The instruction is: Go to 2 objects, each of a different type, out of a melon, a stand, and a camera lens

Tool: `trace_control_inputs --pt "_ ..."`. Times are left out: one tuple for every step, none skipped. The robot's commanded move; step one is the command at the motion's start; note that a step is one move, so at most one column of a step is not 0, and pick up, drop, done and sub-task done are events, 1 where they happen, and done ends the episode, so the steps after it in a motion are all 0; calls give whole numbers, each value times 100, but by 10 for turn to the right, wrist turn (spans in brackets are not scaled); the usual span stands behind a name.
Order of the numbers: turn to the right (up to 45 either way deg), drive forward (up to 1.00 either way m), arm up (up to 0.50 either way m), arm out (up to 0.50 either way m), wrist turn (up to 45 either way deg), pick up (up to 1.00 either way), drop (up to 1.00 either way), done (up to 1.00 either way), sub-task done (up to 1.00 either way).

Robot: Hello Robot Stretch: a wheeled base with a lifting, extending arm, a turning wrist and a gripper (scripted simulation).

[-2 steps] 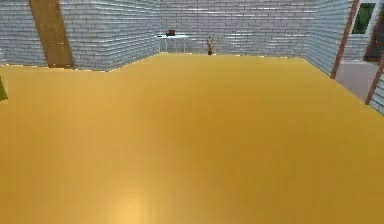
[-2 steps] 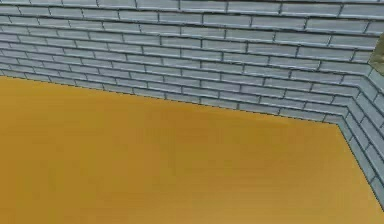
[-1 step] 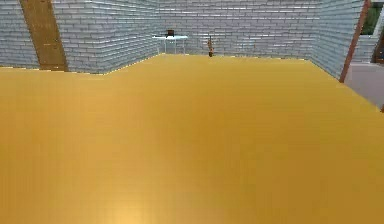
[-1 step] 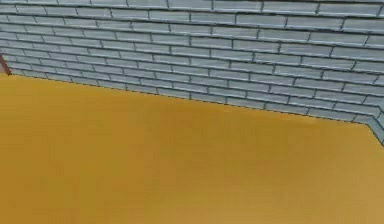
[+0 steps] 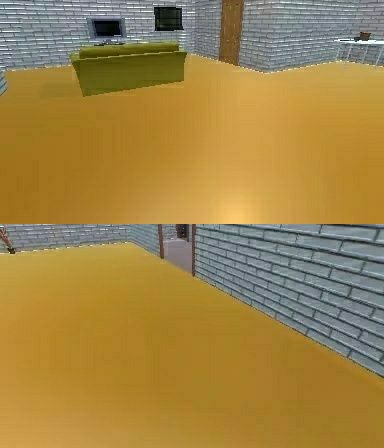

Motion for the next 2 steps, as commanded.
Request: trace_control_inputs --pt "-240 0 0 0 0 0 0 0 0" --pt "0 50 0 0 0 0 0 0 0"
